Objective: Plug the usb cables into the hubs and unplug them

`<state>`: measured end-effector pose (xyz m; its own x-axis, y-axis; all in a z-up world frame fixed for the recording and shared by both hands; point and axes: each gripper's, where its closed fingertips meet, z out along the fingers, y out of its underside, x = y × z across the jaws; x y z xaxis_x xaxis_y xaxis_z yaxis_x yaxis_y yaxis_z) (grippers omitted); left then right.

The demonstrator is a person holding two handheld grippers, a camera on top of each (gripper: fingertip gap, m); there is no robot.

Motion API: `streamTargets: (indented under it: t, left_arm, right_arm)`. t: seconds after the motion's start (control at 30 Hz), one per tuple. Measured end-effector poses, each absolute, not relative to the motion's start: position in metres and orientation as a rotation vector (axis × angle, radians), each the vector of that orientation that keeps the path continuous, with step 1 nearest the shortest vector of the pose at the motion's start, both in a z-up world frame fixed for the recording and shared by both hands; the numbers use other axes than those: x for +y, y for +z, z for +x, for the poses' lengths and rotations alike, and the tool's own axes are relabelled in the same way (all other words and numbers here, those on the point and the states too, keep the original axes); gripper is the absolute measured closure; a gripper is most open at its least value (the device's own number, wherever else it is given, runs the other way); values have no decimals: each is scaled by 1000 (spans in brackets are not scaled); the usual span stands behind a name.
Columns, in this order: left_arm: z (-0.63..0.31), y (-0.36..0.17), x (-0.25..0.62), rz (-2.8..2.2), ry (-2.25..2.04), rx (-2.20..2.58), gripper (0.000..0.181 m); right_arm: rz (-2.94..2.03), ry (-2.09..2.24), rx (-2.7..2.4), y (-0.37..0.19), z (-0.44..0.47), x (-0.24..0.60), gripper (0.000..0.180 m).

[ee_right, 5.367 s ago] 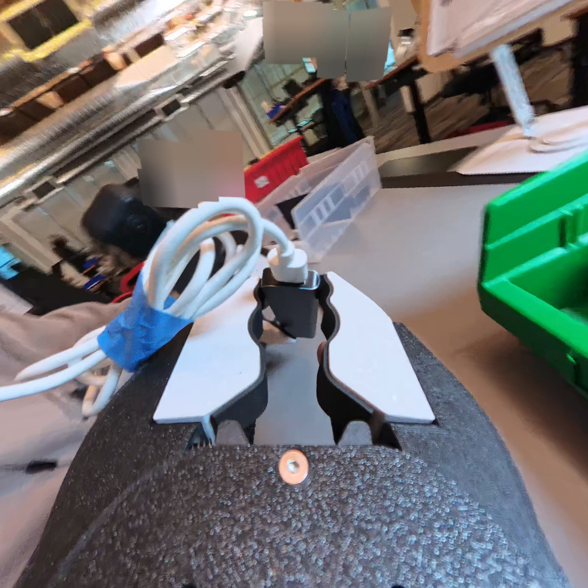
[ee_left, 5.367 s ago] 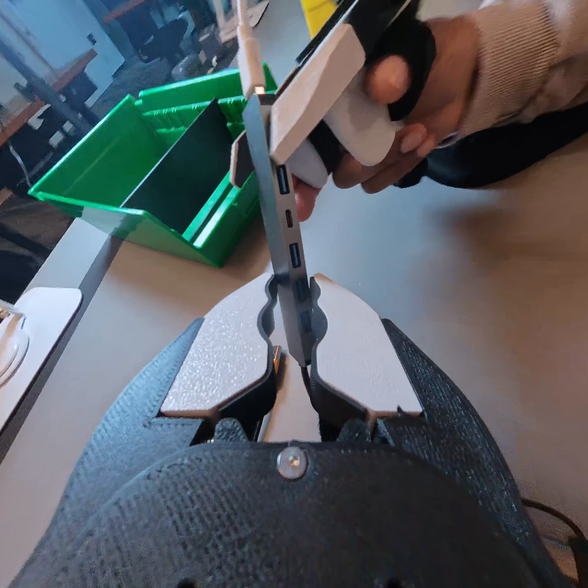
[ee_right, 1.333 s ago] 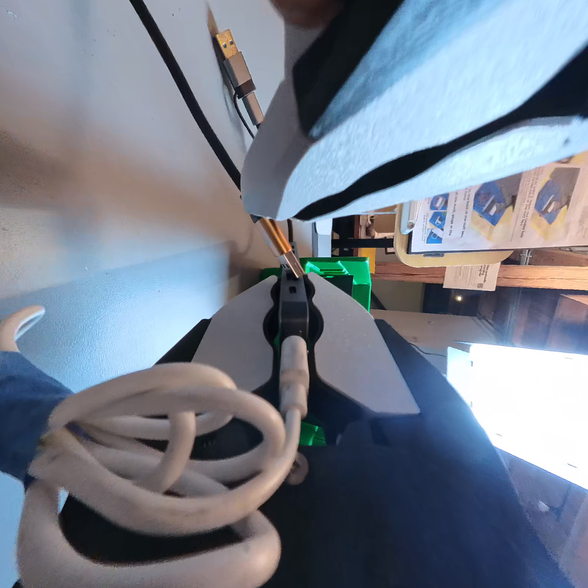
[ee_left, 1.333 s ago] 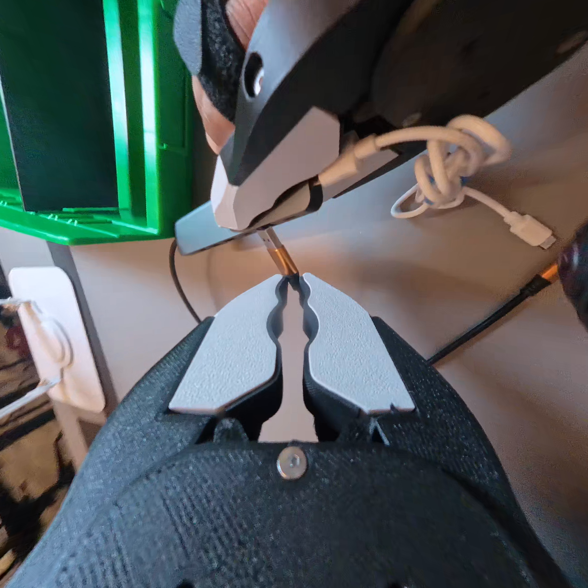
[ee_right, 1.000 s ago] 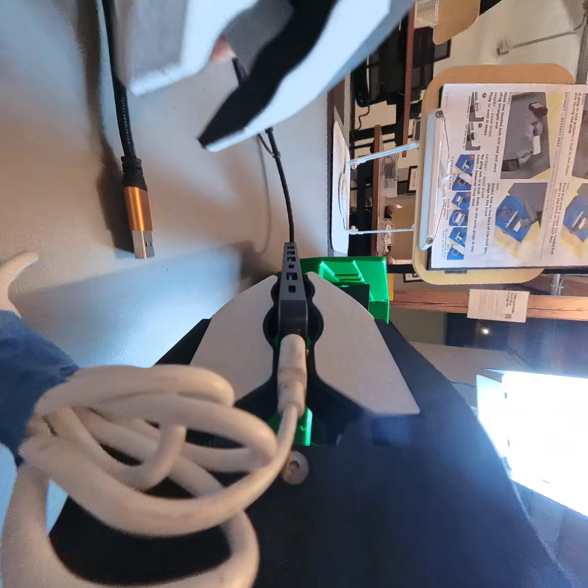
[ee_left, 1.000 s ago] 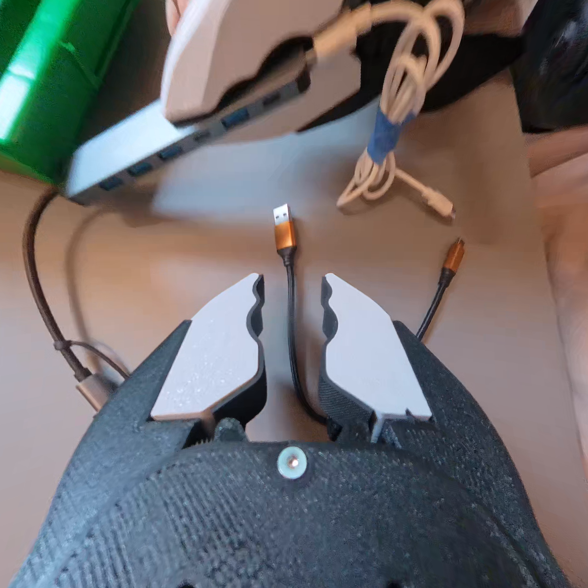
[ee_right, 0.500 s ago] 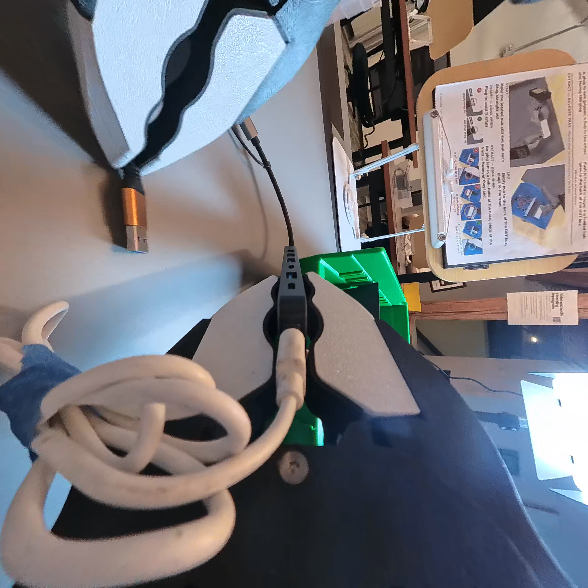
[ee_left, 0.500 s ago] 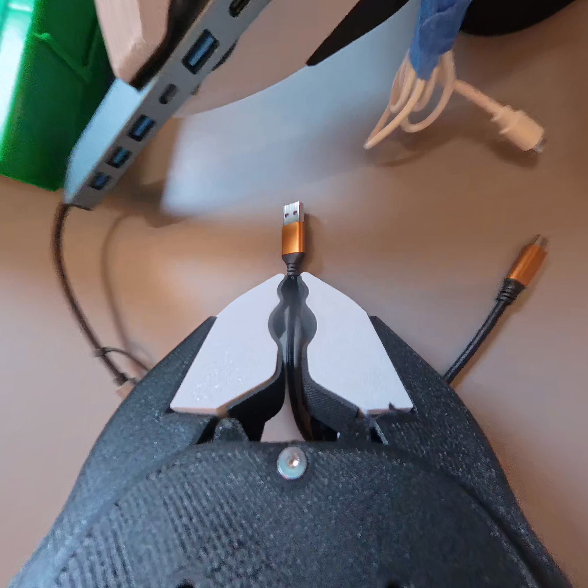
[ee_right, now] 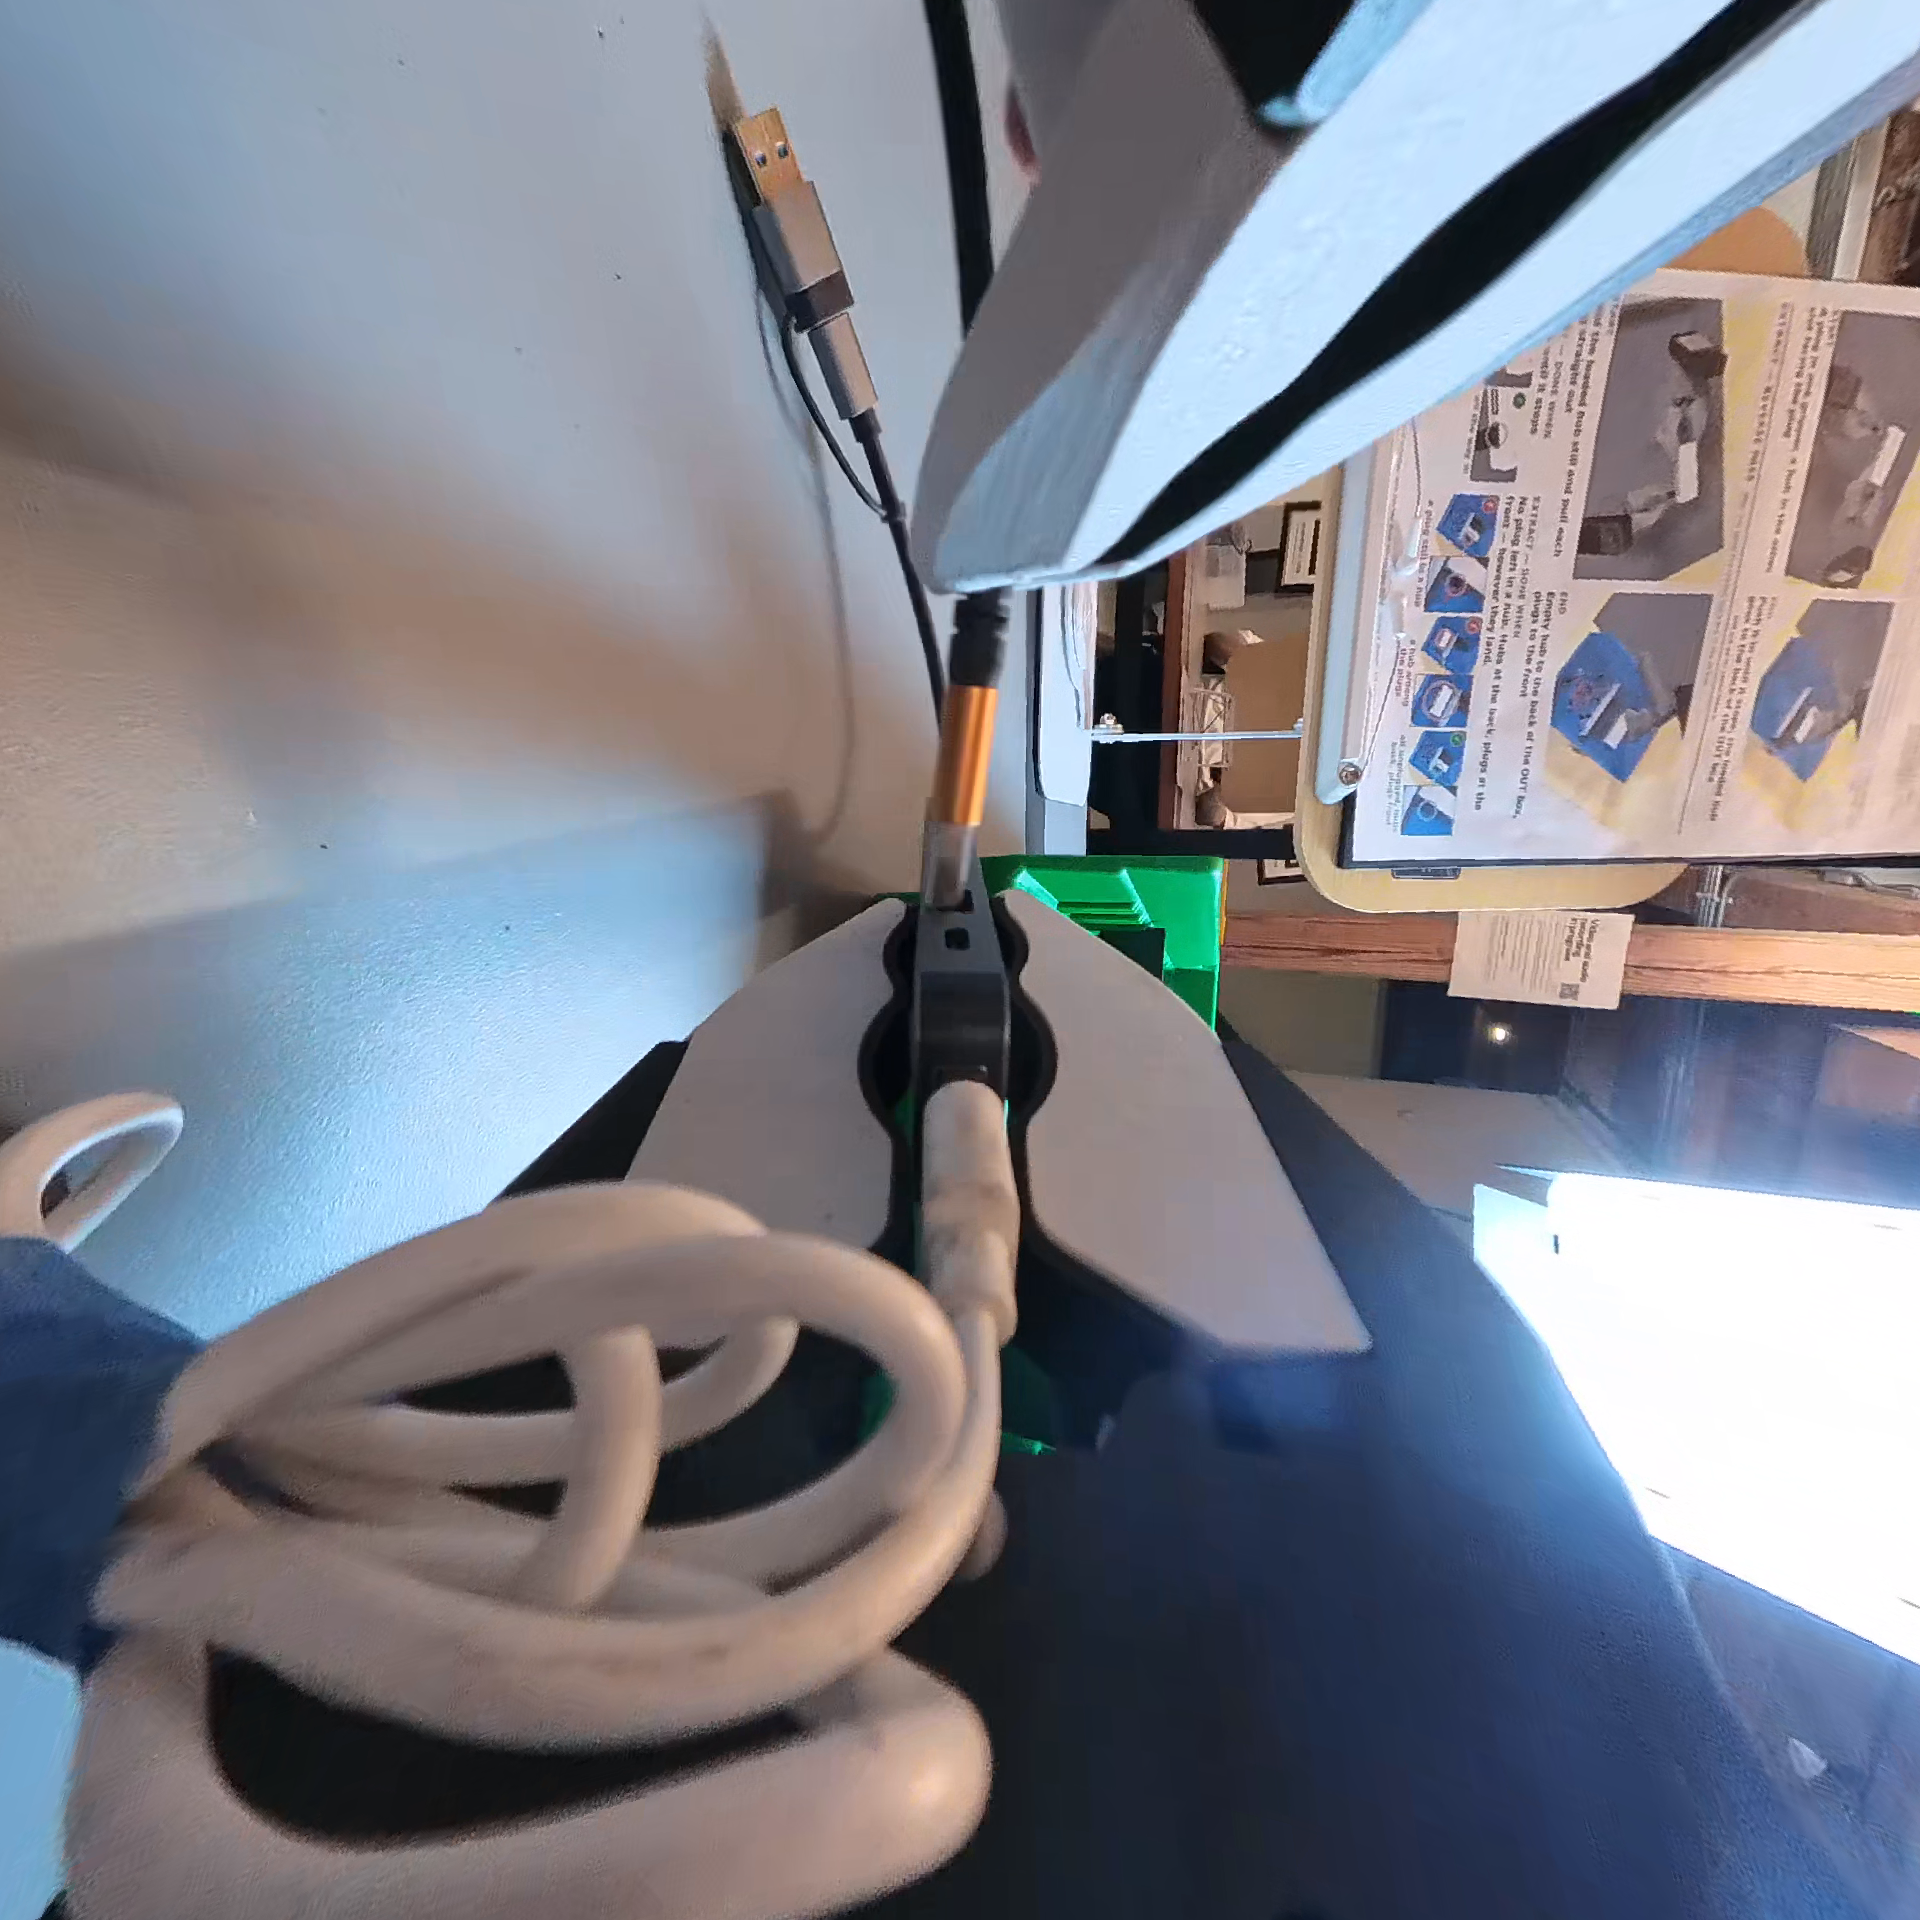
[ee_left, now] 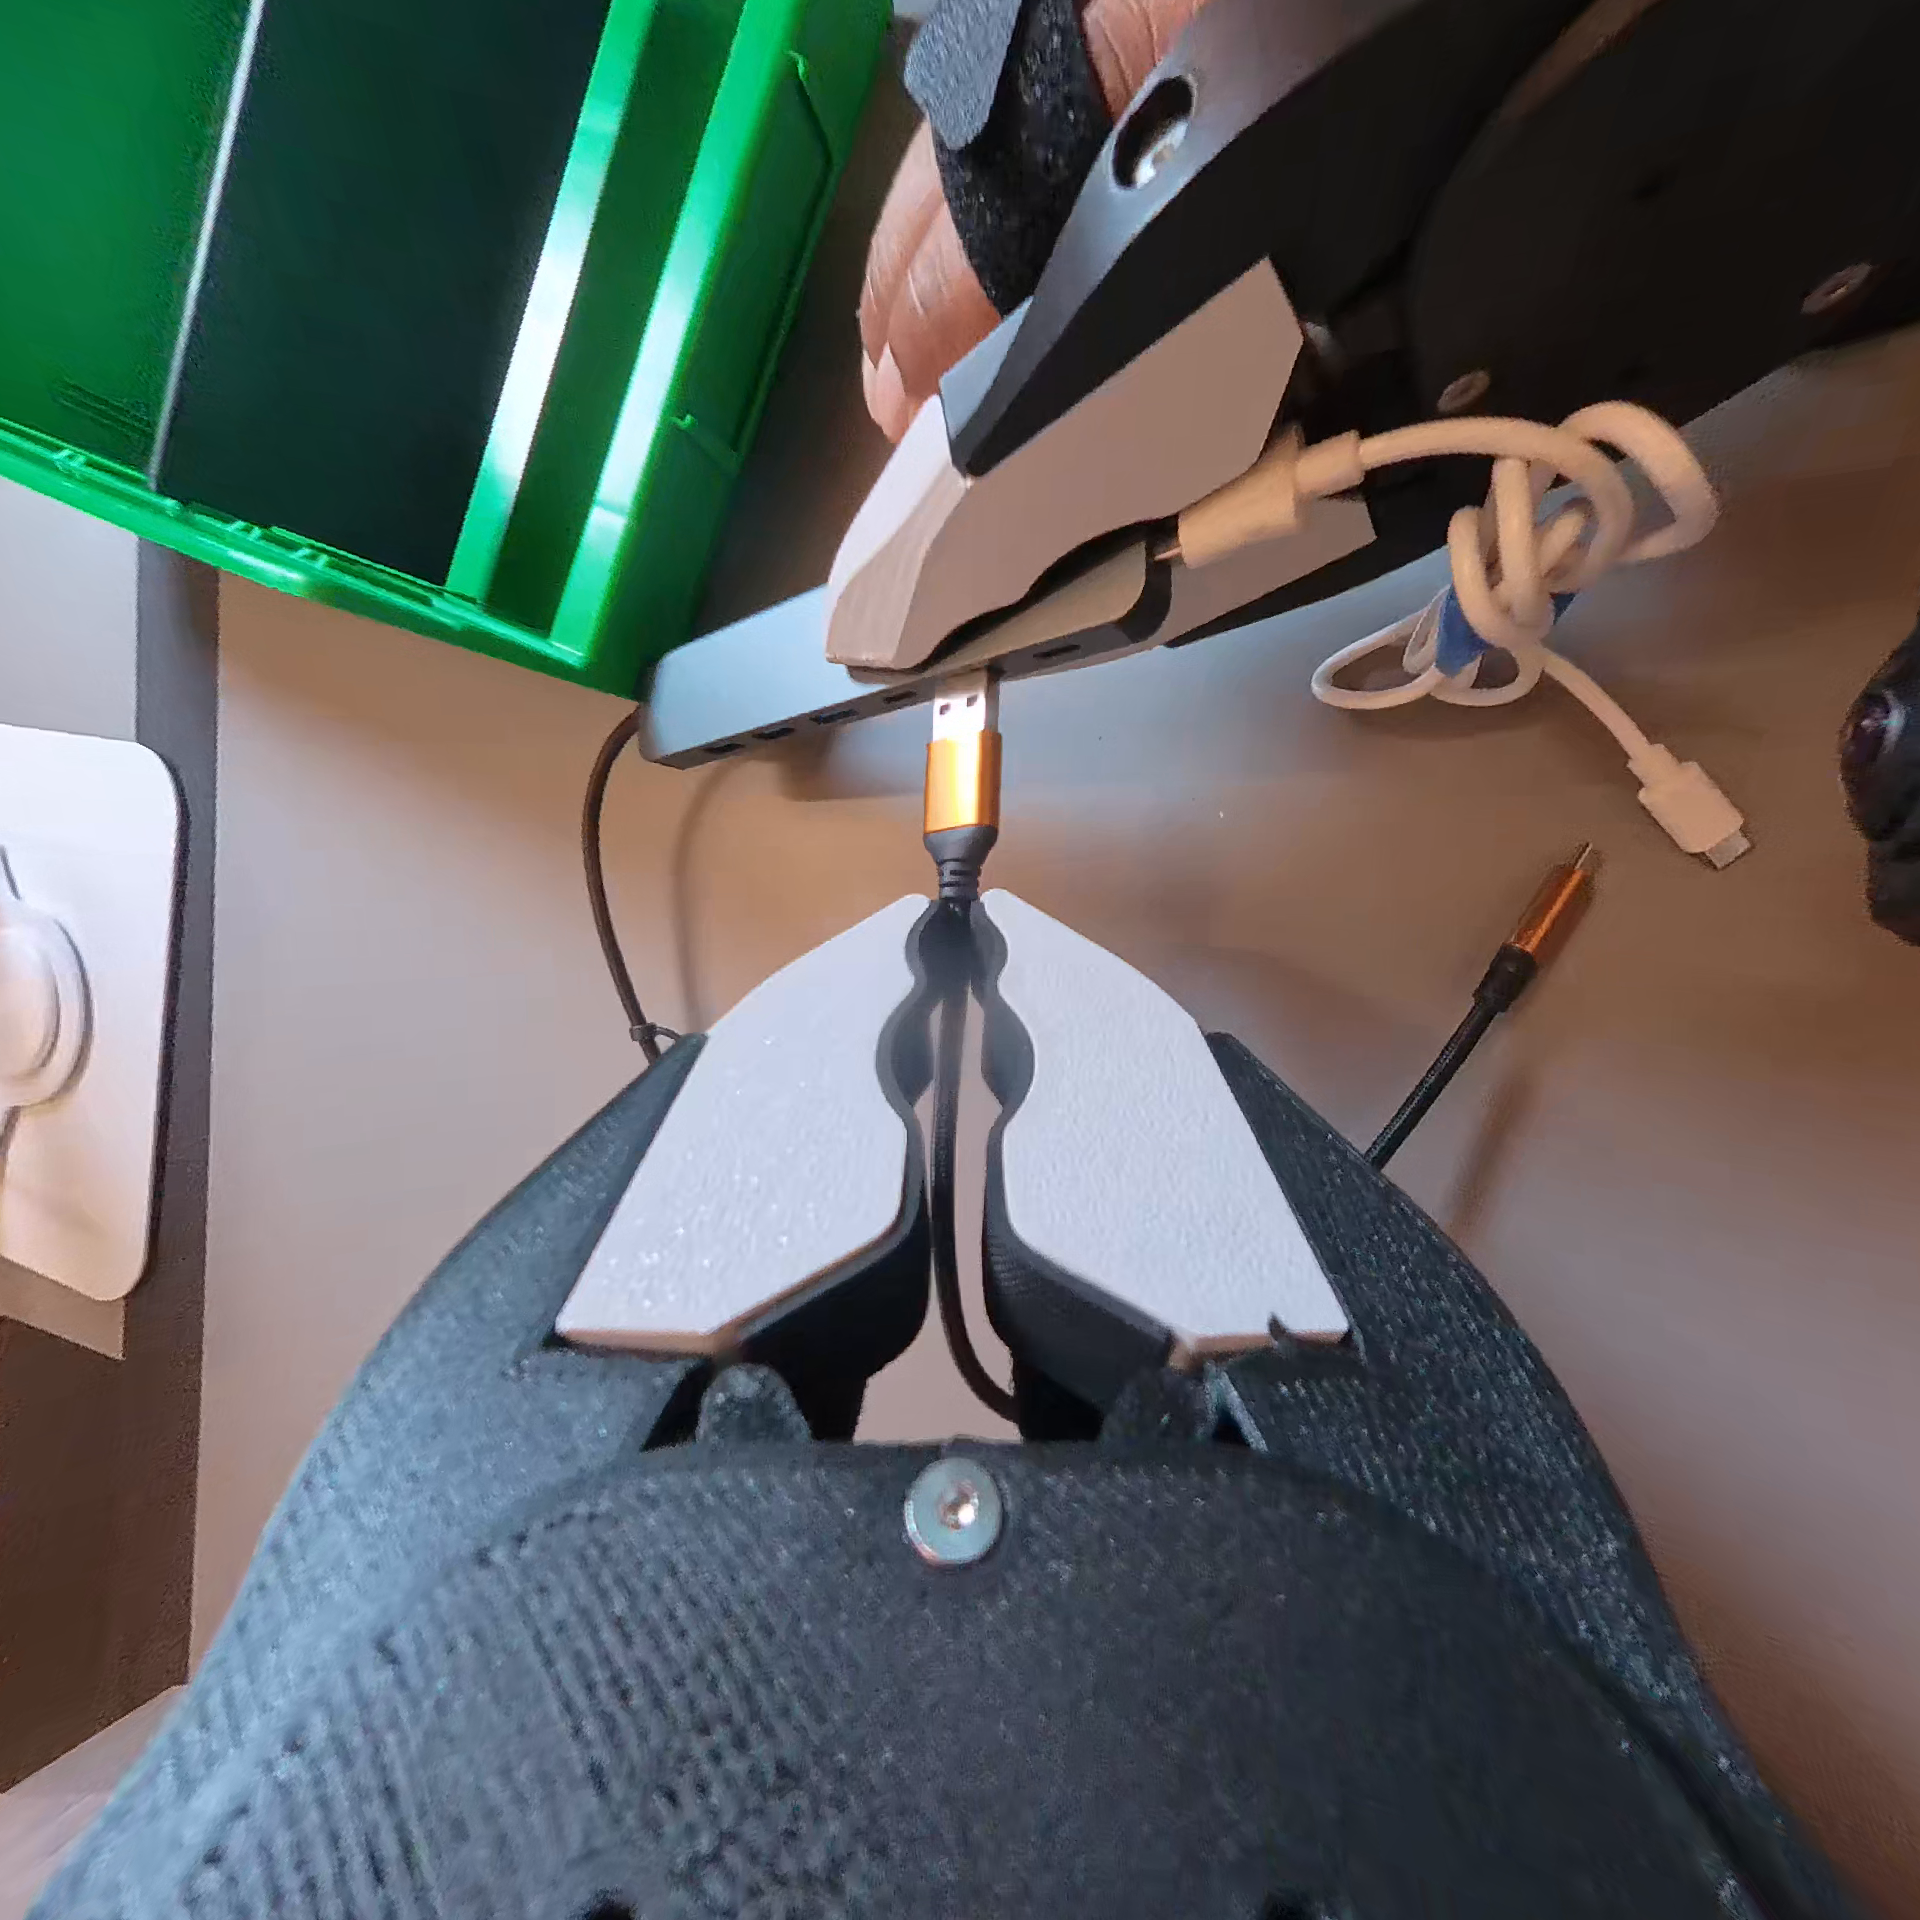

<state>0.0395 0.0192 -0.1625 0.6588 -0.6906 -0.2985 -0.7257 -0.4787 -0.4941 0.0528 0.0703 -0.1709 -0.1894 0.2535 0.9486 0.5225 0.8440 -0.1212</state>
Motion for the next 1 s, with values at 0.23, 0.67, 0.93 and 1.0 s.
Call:
streamTargets:
  t: [0.23,0.67,0.93,1.0]
  left_arm:
    - [48,-153,19,-2233,26,1083,176]
    - [59,-146,8,-2118,-194,1028,176]
    - [38,-88,-11,-1802,-397,815,151]
    - [5,-63,-15,-1697,-347,669,152]
  right_arm:
    - [-647,-246,-1764,-170,53,73,168]
    - [-696,-17,-1760,-165,55,50,170]
    - [-792,175,-1667,-110,58,57,168]
    - [-886,215,-1623,-78,70,84,167]
